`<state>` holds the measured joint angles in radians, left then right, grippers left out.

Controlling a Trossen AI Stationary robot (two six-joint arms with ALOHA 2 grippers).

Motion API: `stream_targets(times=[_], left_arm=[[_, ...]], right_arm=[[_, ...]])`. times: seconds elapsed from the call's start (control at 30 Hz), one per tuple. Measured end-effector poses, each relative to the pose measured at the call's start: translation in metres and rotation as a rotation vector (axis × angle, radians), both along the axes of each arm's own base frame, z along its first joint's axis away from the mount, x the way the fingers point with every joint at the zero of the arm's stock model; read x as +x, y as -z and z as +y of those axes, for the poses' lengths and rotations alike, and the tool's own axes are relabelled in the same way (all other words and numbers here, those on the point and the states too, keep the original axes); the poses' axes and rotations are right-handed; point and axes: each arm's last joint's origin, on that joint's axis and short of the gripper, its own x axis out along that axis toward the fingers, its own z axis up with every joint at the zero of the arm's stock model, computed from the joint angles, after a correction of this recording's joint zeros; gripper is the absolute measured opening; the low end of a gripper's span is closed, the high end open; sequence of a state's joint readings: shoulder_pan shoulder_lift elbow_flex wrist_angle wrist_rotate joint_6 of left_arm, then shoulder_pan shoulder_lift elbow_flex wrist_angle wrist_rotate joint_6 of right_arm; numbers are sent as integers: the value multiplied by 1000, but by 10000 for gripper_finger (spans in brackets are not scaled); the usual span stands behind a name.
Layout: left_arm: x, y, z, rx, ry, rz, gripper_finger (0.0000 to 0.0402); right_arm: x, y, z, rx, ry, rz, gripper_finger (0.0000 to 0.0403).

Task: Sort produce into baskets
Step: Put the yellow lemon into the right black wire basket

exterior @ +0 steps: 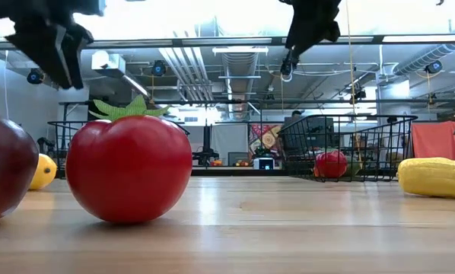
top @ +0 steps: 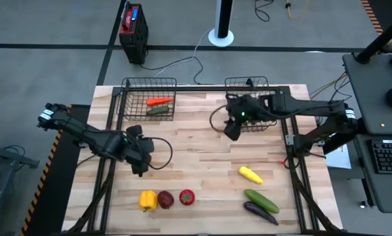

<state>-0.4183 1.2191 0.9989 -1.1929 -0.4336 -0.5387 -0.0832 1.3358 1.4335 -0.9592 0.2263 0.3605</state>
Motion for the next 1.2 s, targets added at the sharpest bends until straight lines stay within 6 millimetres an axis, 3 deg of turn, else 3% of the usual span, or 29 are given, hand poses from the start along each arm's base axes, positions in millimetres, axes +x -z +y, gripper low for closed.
stream_targets(times=[0.23,0.53,0.87,1.2], left_arm=[[14,25,-6,69,10,153,228],[22,58,-11,117,85,369,260],[8,89,-8,33,105,431,261],[-4,104,-3,-4,100,399,261]], right_arm=[[3,2,23,-34,-34,4,176],[3,2,34,-41,-59,1,176],[3,3,35,-42,-66,5,176],[4,14,35,-44,-67,27,176]])
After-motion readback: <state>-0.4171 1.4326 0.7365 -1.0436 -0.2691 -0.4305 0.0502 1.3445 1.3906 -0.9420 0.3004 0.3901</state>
